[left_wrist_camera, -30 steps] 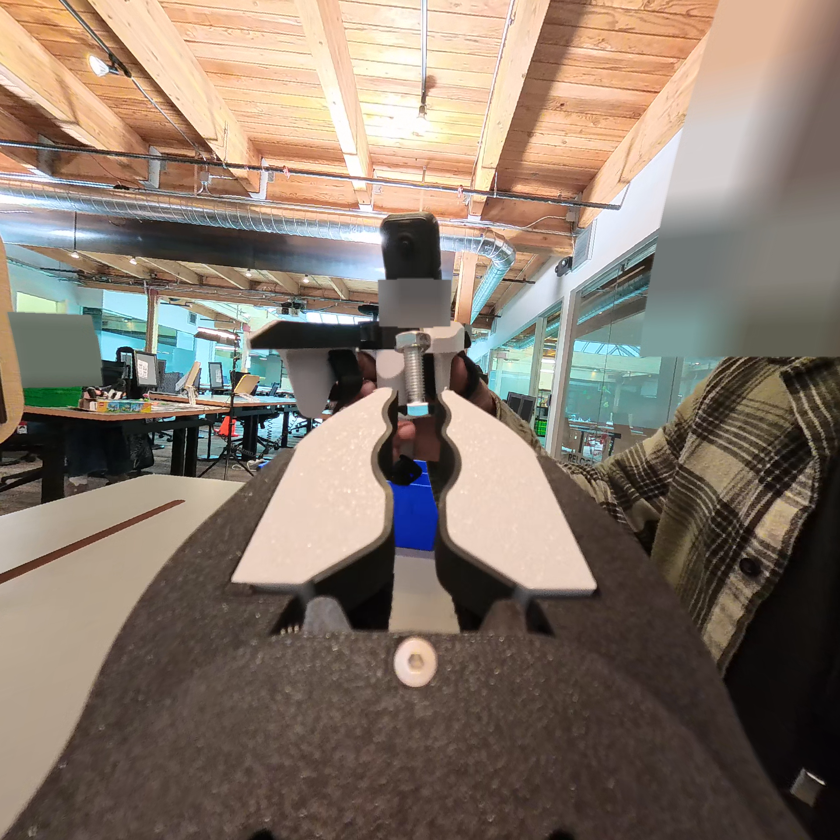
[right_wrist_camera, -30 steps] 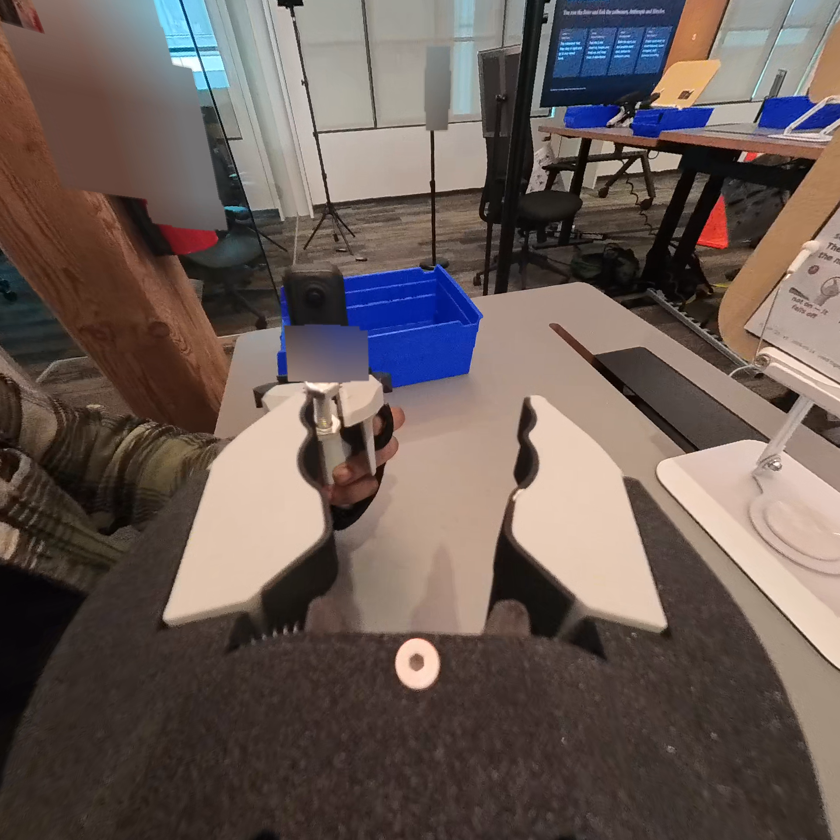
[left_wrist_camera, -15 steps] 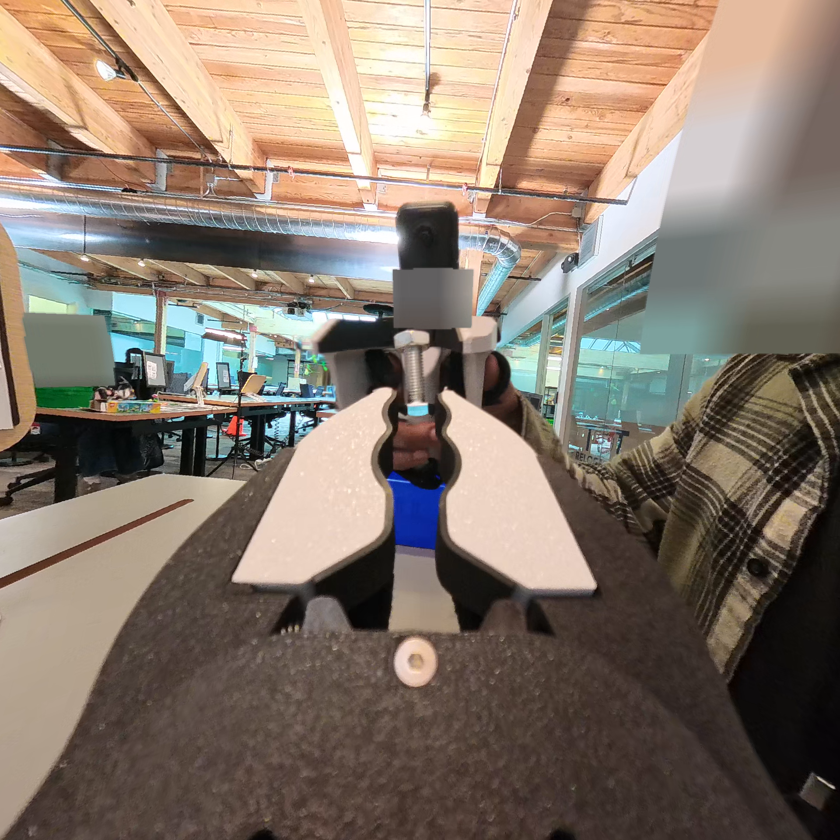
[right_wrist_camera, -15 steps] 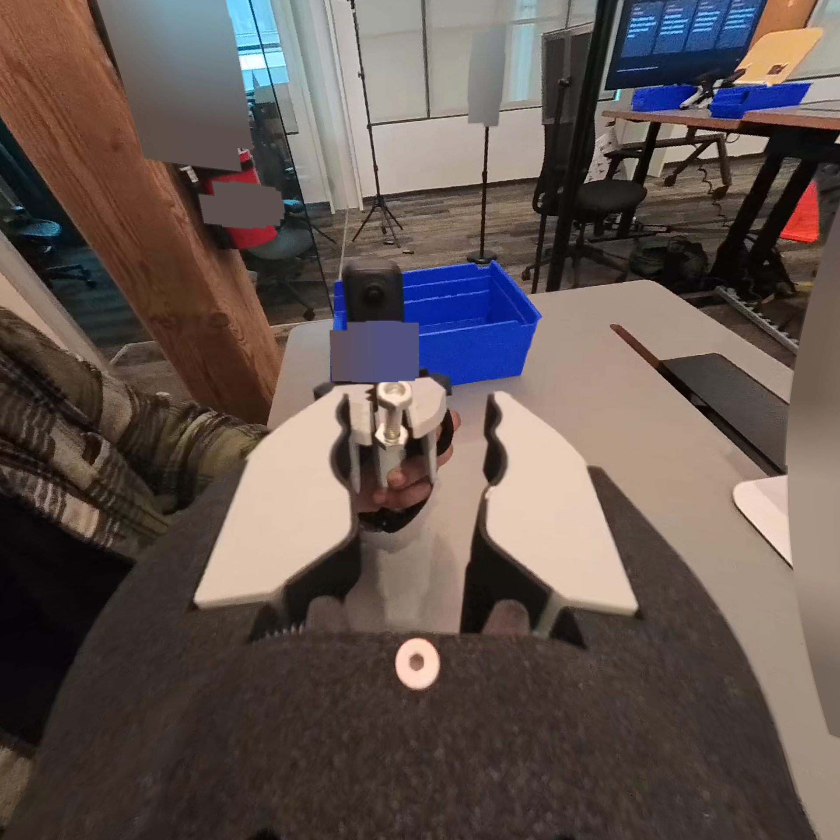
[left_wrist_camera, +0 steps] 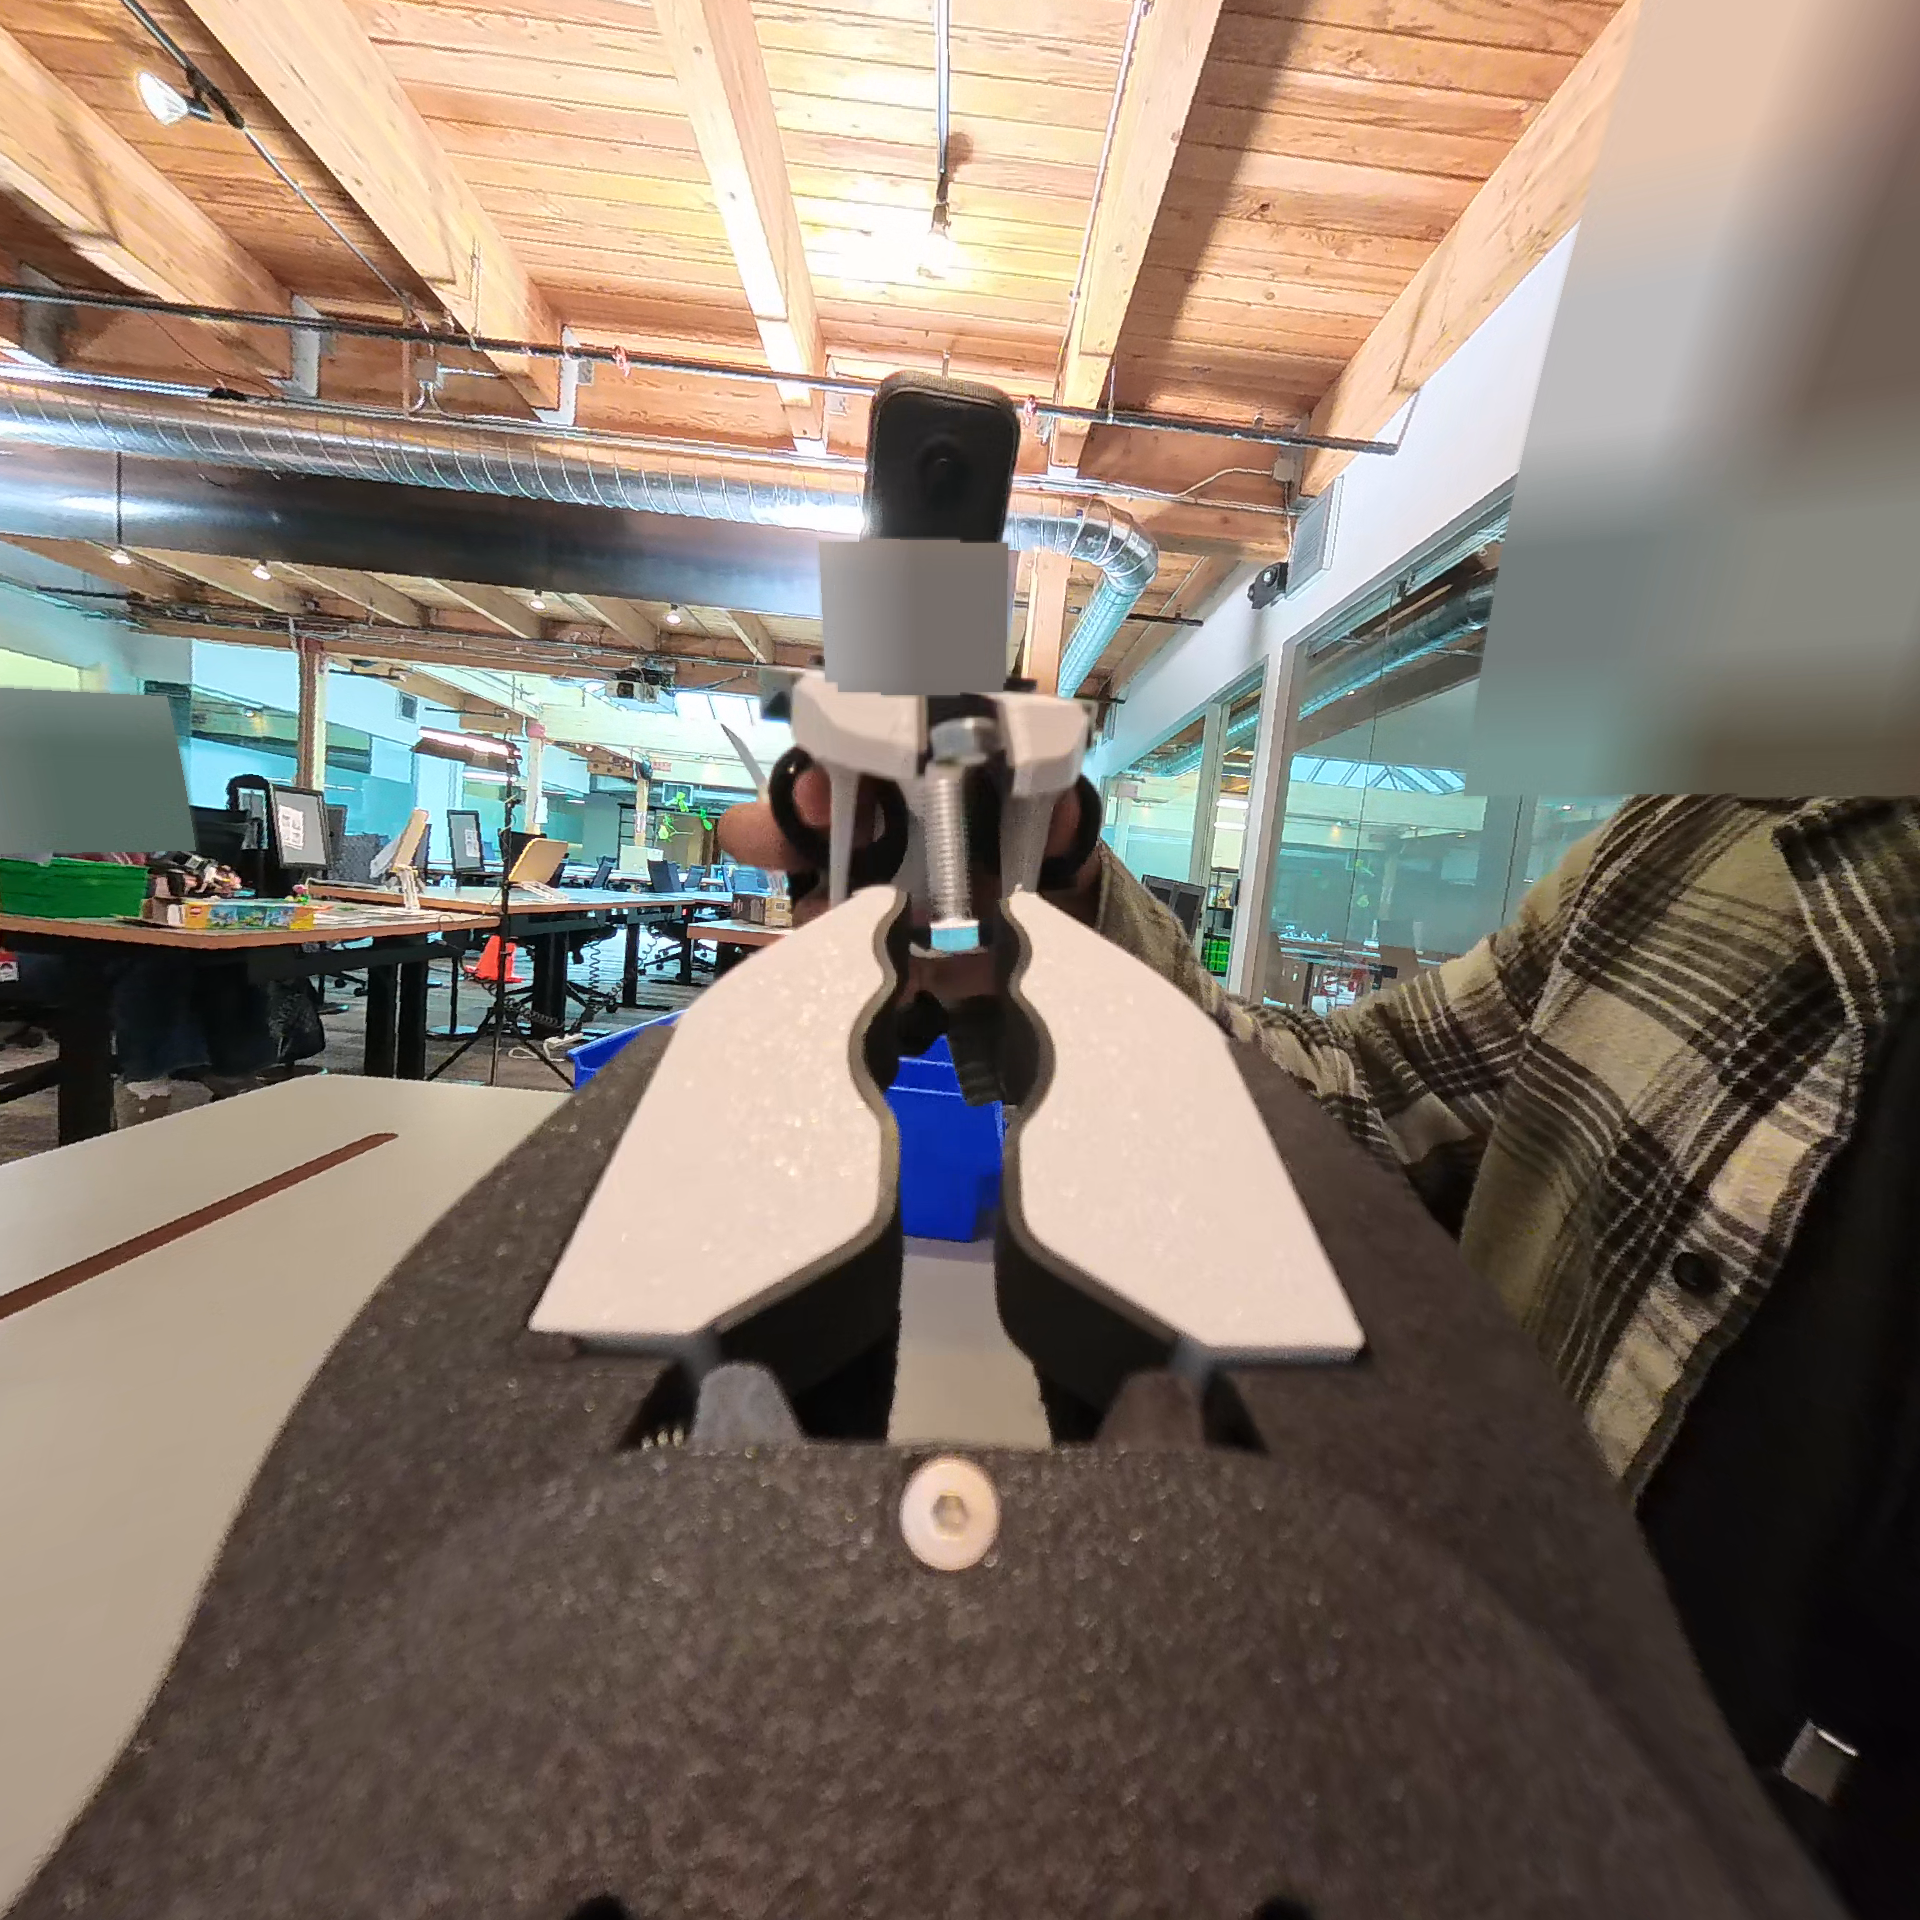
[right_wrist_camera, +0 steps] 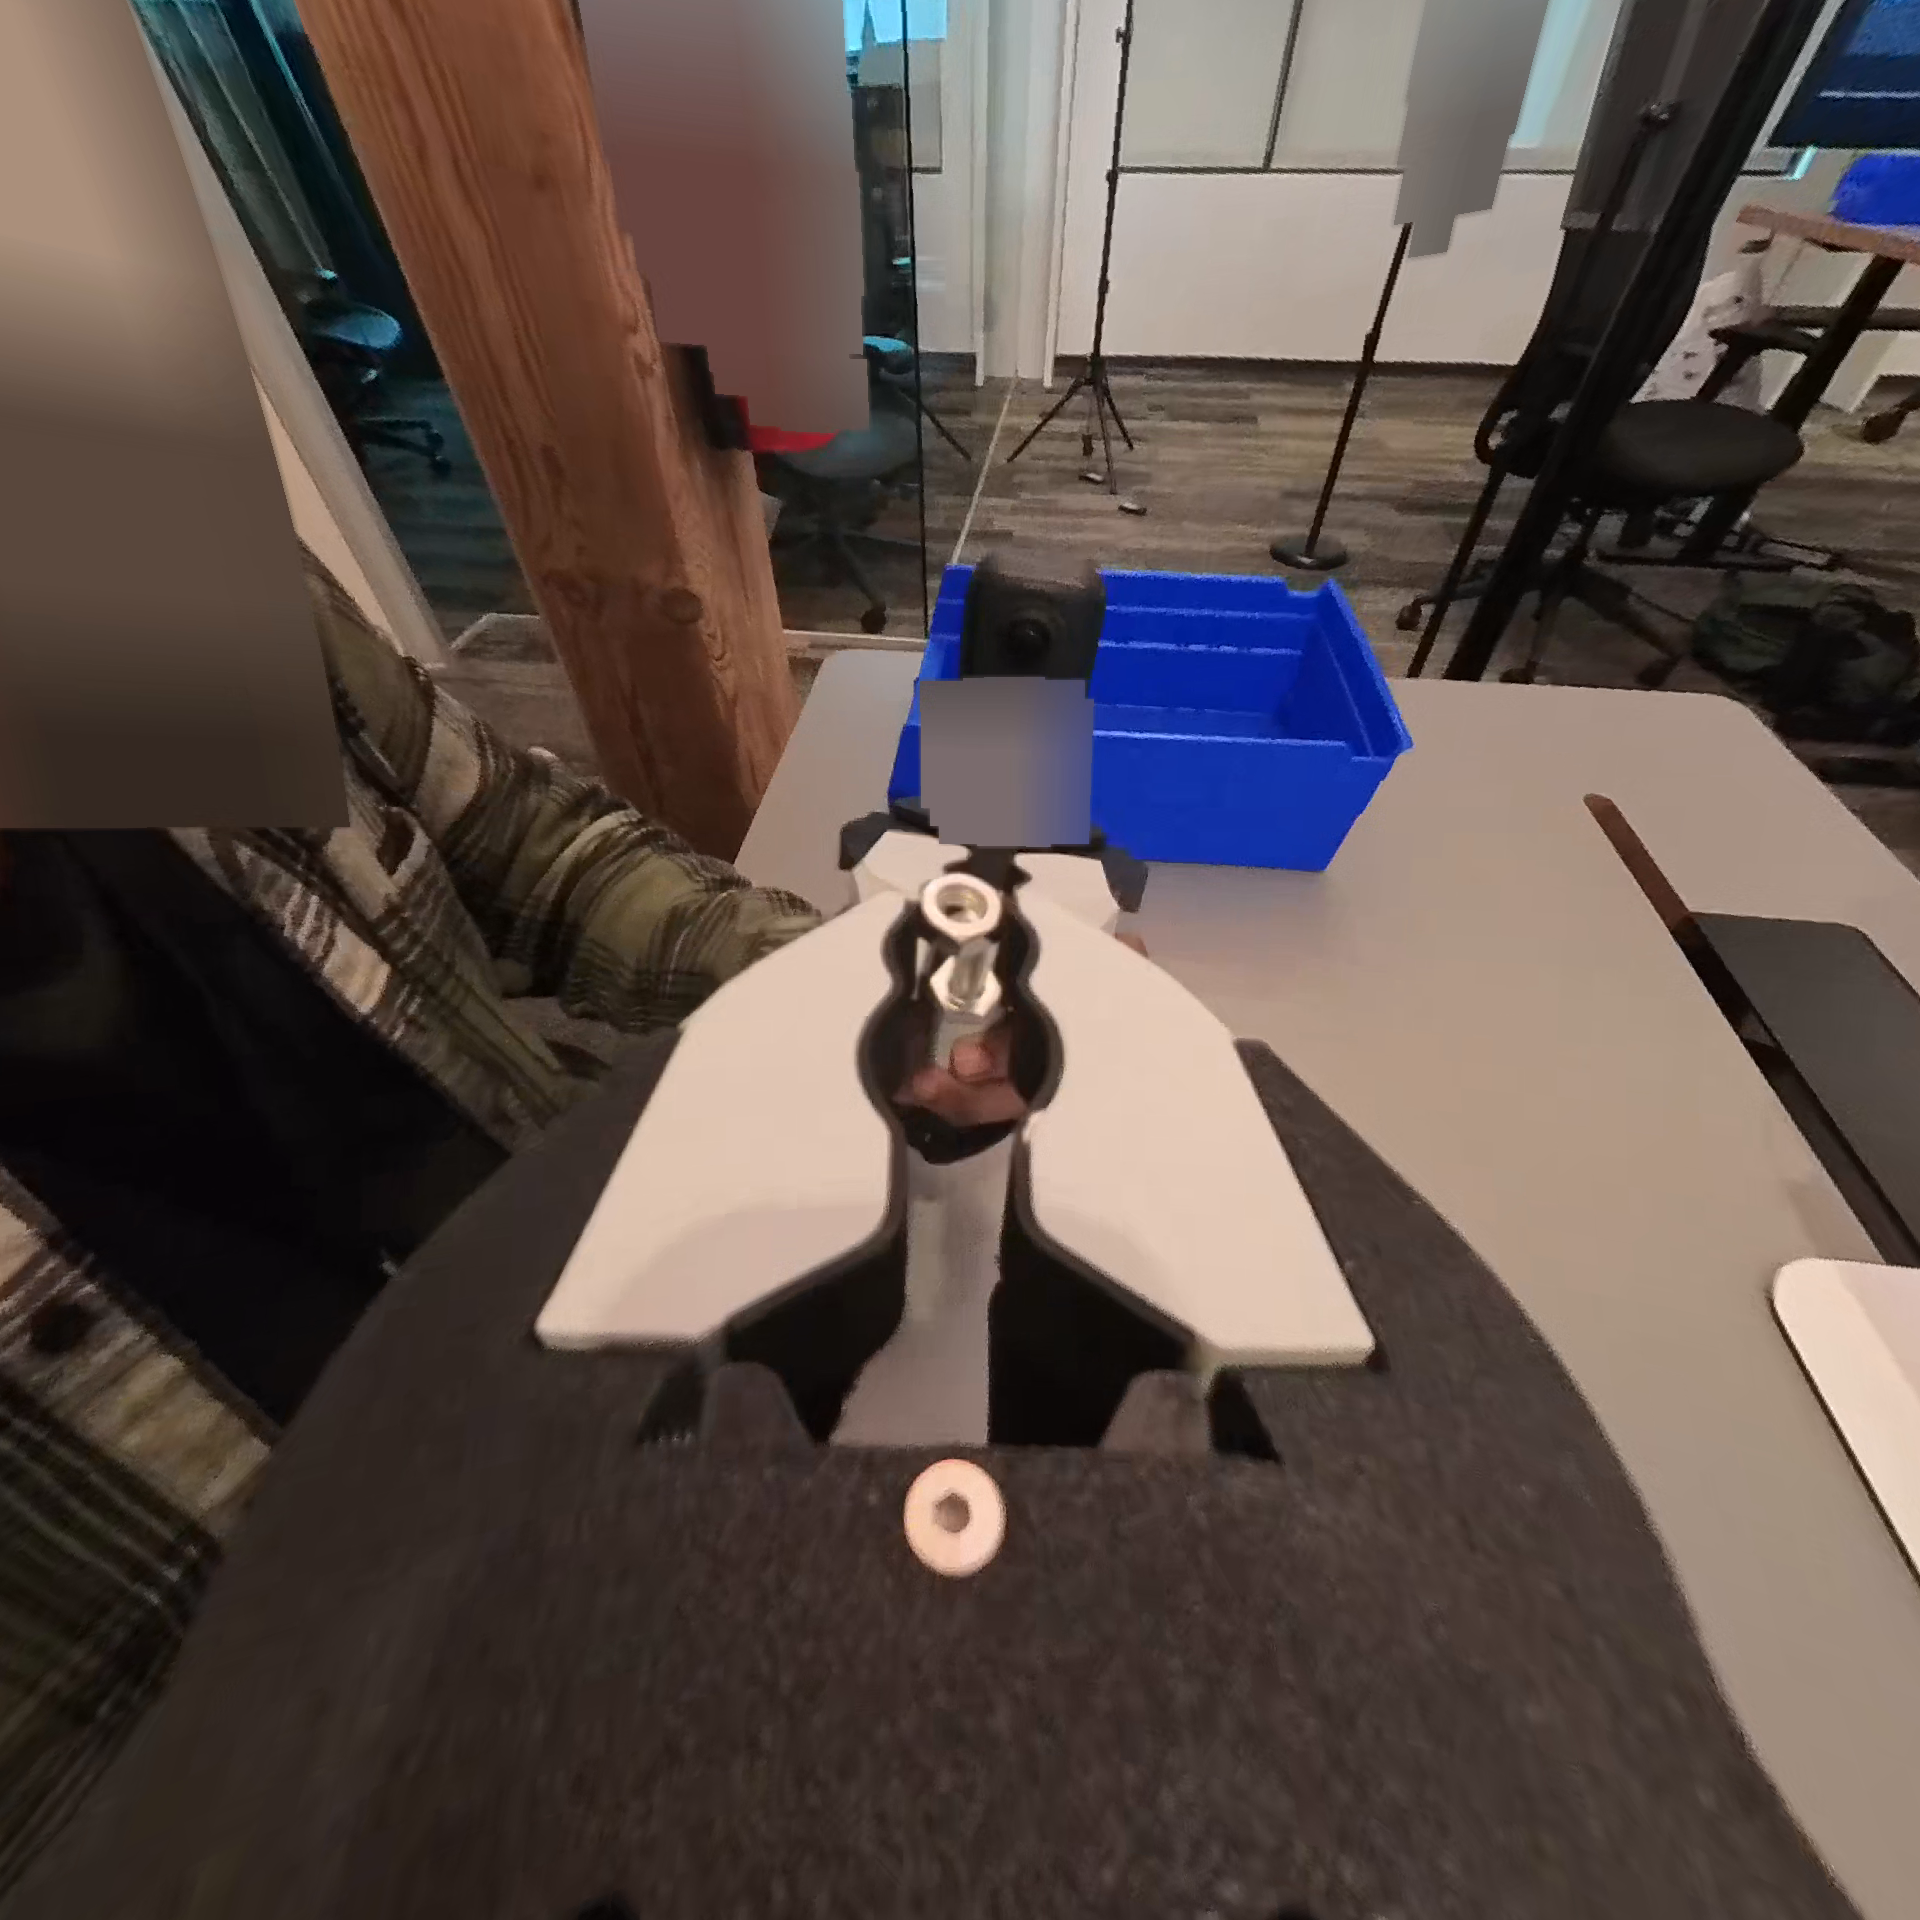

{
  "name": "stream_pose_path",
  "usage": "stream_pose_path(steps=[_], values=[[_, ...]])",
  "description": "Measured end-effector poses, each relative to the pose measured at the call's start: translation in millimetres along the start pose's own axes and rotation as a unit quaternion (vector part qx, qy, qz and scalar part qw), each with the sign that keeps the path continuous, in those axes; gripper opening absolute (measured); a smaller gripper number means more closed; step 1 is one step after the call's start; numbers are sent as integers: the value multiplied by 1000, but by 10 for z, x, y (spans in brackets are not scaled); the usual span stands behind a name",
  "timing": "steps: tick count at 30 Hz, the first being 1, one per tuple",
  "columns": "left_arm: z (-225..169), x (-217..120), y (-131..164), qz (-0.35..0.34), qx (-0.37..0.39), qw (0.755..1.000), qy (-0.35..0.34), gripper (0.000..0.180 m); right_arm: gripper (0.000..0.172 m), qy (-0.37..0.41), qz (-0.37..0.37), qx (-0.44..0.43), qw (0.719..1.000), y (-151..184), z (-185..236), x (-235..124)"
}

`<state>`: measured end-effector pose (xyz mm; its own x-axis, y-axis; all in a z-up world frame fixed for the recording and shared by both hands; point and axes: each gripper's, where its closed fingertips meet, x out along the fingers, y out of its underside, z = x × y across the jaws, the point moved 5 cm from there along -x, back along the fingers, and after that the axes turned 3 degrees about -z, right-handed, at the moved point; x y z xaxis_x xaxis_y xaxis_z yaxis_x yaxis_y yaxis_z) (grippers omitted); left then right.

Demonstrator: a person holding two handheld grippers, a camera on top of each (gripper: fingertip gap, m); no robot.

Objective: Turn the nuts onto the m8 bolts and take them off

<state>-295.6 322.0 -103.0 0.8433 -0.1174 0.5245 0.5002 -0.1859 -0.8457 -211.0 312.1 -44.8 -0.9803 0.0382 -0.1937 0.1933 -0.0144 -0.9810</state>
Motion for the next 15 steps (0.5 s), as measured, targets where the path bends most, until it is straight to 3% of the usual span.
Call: stream_pose_path(steps=[3, 7, 11, 15], values=[[0, -6, -1, 4, 2, 1000, -2, 14, 14, 14, -26, 10, 1000, -88, -23, -250], [-8, 0, -1, 9, 3, 1000, -1, 14, 15, 150, 6, 39, 988, 30, -284, -1171], [-17, 26, 27, 16, 2, 1000, 0, 14, 14, 335, 91, 78, 934, 463, -540, -2379], [-11, 46, 68, 25, 6, 1000, -4, 14, 15, 435, 111, 148, 881, 964, -616, -3315]])
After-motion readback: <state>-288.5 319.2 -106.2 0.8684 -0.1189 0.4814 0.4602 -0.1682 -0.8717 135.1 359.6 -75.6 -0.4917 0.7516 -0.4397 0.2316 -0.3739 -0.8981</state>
